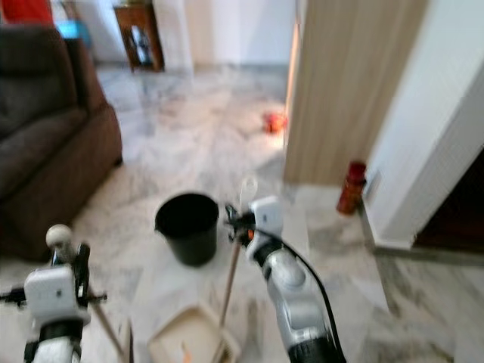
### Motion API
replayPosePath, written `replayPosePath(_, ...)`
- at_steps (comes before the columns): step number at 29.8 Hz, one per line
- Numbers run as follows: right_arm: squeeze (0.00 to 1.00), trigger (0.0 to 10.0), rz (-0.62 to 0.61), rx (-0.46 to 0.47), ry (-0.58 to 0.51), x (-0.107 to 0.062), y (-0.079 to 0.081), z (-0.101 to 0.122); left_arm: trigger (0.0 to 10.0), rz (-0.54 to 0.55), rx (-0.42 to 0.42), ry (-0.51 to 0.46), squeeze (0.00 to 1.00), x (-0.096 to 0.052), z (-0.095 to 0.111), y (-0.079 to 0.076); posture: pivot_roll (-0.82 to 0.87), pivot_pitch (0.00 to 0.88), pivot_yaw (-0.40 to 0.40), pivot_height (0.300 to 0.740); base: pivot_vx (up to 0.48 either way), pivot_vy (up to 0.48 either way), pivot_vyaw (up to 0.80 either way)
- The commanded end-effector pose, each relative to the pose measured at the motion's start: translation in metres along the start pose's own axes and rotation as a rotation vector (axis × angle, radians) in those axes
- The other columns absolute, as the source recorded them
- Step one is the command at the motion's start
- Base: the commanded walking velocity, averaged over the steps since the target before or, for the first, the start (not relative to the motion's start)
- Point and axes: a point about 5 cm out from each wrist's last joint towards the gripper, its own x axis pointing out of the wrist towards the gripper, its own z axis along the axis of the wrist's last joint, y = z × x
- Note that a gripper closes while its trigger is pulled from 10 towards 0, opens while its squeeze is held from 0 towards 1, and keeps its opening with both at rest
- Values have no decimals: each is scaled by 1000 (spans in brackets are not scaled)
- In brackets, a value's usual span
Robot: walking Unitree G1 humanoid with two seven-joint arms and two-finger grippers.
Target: Sweep floor
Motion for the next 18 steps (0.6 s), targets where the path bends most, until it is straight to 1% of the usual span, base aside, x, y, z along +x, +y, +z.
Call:
replayPosePath(1, 0, 10000, 25, 5, -56, 6, 7, 13, 10000, 9, 10, -43, 0, 4, 7, 4, -25, 0, 44, 740, 386, 0, 0)
replayPosePath(10, 0, 10000, 28, 5, -58, 8, 8, 14, 10000, 9, 12, -44, 0, 4, 6, 4, -22, 0, 44, 740, 387, 0, 0)
replayPosePath(12, 0, 10000, 27, 5, -57, 8, 8, 14, 10000, 10, 12, -44, 0, 4, 6, 4, -22, 0, 44, 740, 270, 0, 0)
replayPosePath(13, 0, 10000, 26, 5, -57, 8, 8, 14, 10000, 10, 13, -43, 0, 4, 6, 4, -22, 0, 45, 740, 247, 0, 0)
replayPosePath(18, 0, 10000, 10, 5, -59, 10, 7, 15, 10000, 9, 12, -46, 0, 4, 6, 4, -20, 0, 45, 740, 0, 0, 0)
